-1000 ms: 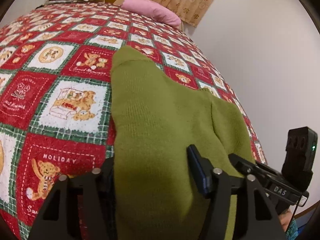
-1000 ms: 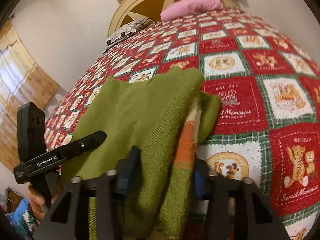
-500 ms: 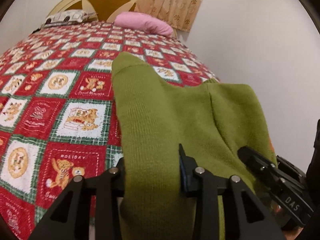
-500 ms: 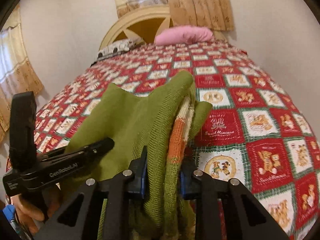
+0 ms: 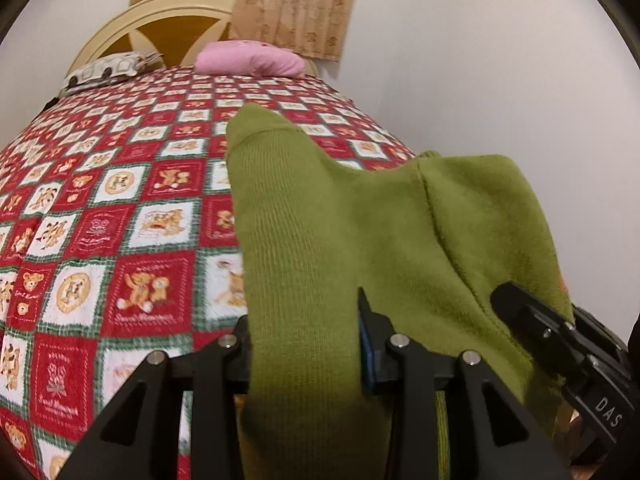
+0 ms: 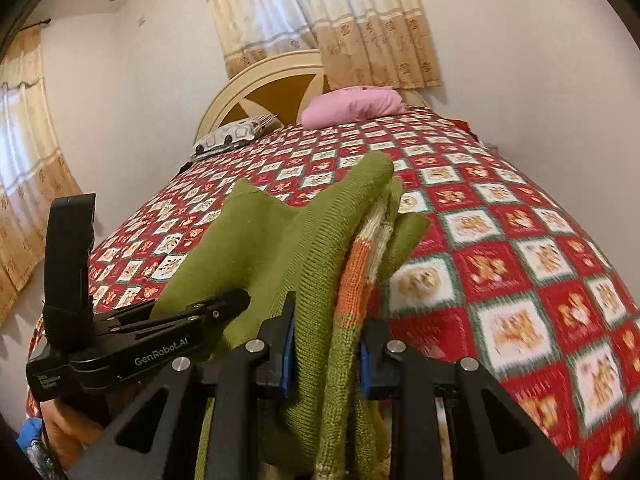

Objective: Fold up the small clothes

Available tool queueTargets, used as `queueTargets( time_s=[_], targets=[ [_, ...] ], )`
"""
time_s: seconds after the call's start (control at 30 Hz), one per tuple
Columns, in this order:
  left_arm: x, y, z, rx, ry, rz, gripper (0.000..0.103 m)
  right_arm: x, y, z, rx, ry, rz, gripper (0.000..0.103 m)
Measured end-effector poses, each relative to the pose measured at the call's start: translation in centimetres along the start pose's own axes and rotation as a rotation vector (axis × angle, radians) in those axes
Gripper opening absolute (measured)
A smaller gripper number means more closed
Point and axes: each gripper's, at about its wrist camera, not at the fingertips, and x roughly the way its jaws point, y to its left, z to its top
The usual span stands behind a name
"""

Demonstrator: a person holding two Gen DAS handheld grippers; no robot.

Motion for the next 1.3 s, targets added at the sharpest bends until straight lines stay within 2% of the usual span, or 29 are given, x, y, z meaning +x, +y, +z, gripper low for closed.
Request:
queueTargets(
  time_s=[0.23, 0.53, 0.97, 1.17, 1.3],
  targets=[
    [-1.4, -4.0, -1.3, 0.063, 0.013, -0.050, 0.037, -5.1, -1.9, -1.7, 0.024, -0.033, -0.056, 0.025],
    [-0.9, -9.5, -1.8, 0.151, 0.021, -0.098, 0.037, -9.5, -5.3, -3.0, 0.059, -0.077, -0.134, 0.025],
    [1.6, -16.5, -1.2, 0.240, 0.038, -0.180, 0.037, -12.7, -10.7, -3.1, 0.117, -0.130, -0.237, 0.025],
    [3.4, -18.7, -0.1, 0.266, 0.038, -0.186, 0.037, -12.7, -13.2, -2.6, 0.128, -0.138, -0.267, 0.025],
    [5.0, -20.1, 1.0, 0.292, 0.017, -0.158, 0.037, -11.6, -15.2, -1.8, 0.123, -0.146, -0.289, 0.025]
  ],
)
